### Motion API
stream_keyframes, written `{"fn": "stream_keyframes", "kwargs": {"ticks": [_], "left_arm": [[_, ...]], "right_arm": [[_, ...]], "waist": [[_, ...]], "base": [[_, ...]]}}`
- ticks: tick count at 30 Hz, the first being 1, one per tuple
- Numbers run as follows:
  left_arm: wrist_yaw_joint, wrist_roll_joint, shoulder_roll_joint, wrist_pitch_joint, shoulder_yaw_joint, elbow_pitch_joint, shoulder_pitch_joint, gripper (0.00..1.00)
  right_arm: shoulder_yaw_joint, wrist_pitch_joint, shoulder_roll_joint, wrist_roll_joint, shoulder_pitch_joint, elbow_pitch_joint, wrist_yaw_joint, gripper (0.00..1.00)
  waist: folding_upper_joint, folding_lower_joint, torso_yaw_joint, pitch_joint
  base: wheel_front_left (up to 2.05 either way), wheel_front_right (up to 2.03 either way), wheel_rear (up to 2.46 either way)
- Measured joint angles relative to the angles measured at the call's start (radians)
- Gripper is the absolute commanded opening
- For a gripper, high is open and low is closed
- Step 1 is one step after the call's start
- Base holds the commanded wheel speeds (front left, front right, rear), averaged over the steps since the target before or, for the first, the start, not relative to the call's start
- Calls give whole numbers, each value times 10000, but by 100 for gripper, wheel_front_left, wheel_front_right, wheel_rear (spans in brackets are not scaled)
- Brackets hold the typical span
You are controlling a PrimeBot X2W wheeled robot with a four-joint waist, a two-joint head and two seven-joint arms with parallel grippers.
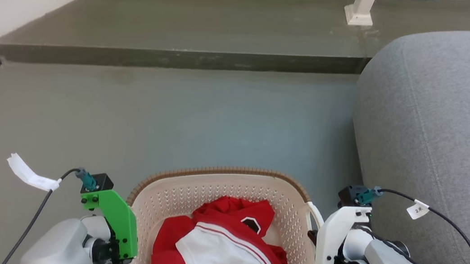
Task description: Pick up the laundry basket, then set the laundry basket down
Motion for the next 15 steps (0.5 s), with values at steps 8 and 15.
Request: {"fn": "stream_keyframes", "kwargs": {"ticks": [8, 15], "left_arm": [[0, -117, 35, 178, -46, -38, 350, 0], [0, -267, 150, 265, -102, -144, 389, 0]], "right_arm": [[151, 362, -4, 276, 241, -12, -42, 0], [247, 437, 12, 401, 239, -27, -40, 0]], "waist": [[-1, 0, -101, -491], [0, 0, -170, -554]], "base": [[0, 0, 0], [0, 0, 0]]}}
